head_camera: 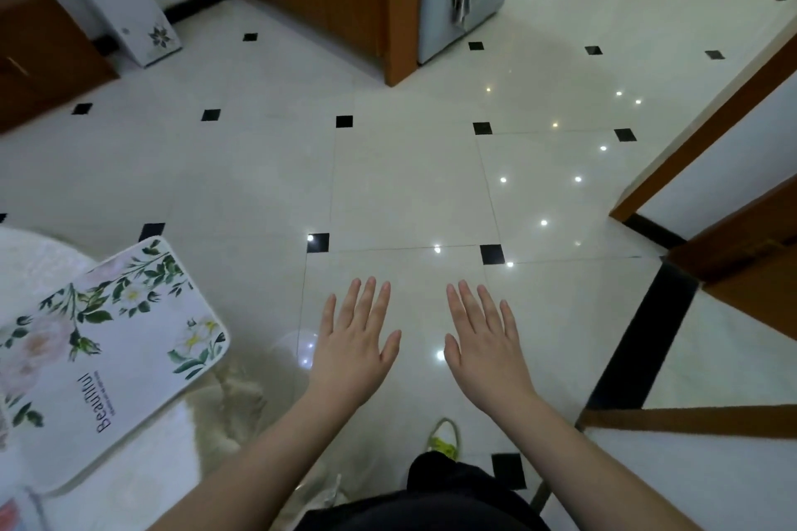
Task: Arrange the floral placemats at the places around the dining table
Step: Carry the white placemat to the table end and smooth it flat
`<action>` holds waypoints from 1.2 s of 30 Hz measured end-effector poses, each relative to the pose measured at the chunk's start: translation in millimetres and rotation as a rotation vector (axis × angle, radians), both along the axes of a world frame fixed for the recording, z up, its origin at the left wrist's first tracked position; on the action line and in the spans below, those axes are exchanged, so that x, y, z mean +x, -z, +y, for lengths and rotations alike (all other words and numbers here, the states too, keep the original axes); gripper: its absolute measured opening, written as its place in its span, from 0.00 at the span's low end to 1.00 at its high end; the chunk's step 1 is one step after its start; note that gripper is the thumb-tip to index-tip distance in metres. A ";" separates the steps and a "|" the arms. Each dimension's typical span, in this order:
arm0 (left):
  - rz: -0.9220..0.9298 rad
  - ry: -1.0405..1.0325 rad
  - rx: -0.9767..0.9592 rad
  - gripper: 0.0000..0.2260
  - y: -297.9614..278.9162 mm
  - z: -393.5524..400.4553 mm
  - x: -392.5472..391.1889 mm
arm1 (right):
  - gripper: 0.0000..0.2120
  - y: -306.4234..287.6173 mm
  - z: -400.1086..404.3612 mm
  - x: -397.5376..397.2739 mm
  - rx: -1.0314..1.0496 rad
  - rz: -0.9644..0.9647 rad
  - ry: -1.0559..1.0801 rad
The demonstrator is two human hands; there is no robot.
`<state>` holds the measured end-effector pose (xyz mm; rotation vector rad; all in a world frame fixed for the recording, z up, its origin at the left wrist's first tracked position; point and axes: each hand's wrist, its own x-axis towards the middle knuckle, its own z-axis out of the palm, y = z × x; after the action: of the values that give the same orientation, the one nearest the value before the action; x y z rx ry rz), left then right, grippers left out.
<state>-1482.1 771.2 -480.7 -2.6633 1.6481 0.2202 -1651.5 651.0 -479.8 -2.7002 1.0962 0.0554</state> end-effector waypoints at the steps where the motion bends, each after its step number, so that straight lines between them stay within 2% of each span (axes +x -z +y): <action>1: -0.003 -0.013 -0.001 0.30 -2.5 -8.8 -0.7 | 0.32 -0.1 -11.8 0.3 0.011 0.001 0.000; 7: -0.033 -0.106 0.018 0.31 -10.0 -31.3 11.2 | 0.32 0.0 -64.9 21.5 -0.005 0.015 -0.050; 15: -0.002 -0.271 0.017 0.33 -8.8 -29.2 55.8 | 0.31 -2.4 -88.0 89.5 -0.002 -0.007 -0.198; 27: 0.080 -0.531 -0.076 0.31 10.3 -15.8 185.7 | 0.31 -8.9 -100.0 265.5 -0.047 0.034 -0.451; 36: 0.078 -0.772 -0.094 0.30 16.3 34.8 252.3 | 0.30 -14.6 -63.7 387.3 -0.065 0.027 -0.669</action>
<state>-1229.8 806.0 -497.1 -3.2531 0.5623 0.2448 -1264.3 587.3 -465.2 -3.0003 0.1590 0.1667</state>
